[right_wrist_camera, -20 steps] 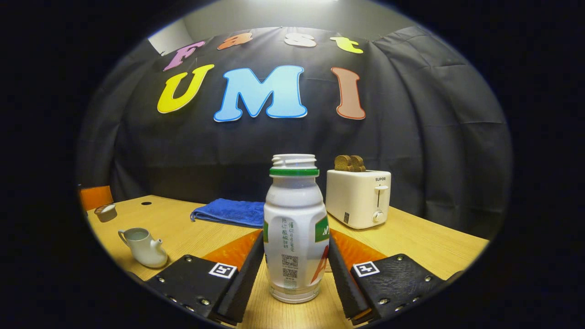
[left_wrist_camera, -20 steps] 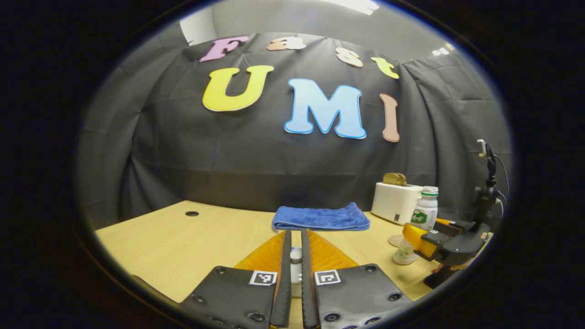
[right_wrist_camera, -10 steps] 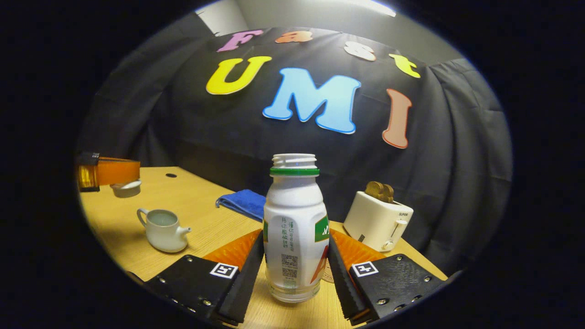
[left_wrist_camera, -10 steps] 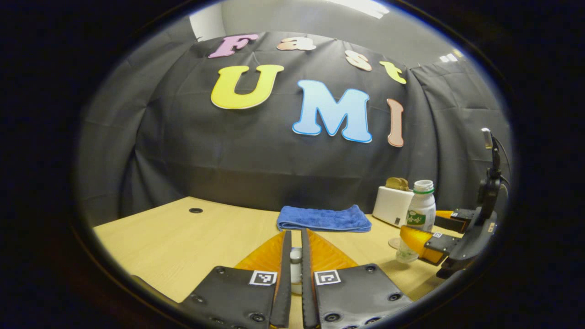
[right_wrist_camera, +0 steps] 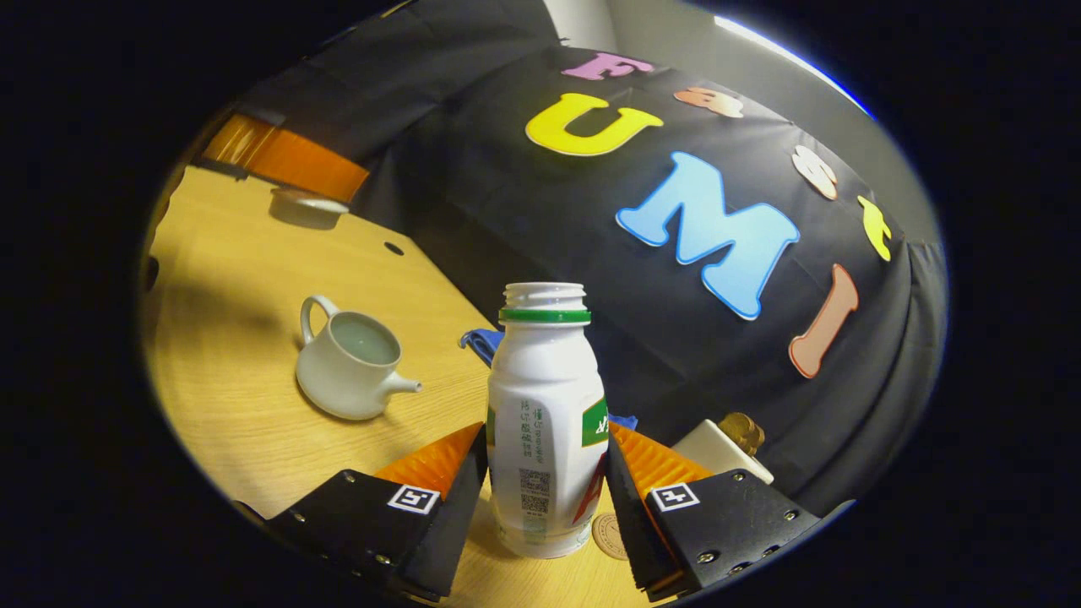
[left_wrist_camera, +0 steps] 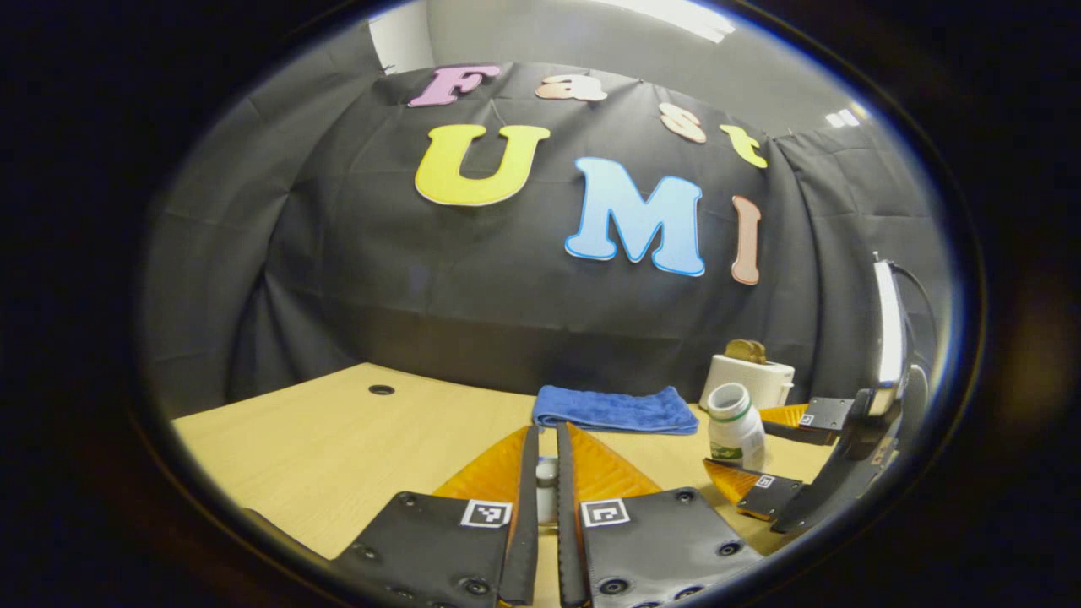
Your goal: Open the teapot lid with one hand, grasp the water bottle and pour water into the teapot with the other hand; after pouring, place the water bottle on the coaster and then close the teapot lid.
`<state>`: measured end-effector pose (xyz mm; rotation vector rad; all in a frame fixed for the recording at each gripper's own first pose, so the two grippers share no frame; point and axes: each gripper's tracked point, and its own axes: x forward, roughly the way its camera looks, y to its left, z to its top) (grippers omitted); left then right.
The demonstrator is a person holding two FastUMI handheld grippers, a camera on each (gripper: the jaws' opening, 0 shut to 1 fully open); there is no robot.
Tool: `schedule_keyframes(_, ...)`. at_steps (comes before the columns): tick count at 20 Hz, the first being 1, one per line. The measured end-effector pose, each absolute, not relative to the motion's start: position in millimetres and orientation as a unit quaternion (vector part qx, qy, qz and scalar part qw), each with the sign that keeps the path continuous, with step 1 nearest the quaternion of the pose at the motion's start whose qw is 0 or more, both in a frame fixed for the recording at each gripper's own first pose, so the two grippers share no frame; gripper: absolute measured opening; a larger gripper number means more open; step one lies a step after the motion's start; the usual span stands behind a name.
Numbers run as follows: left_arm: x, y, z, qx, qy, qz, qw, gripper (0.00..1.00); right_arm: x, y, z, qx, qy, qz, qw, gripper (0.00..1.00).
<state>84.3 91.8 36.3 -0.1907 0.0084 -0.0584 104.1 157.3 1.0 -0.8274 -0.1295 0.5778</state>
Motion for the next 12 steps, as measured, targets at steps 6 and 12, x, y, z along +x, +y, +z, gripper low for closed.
schedule_keyframes(6, 83, 109, 30, -0.099, 0.007, -0.024, 0.995, 0.16, 113, 168, -17, -0.493, -0.049, 0.265, 0.827, 0.76)
schedule_keyframes(12, 79, 121, 26, -0.097, 0.012, -0.018, 0.995, 0.2, 113, 177, -24, -0.576, -0.044, 0.258, 0.774, 0.76)
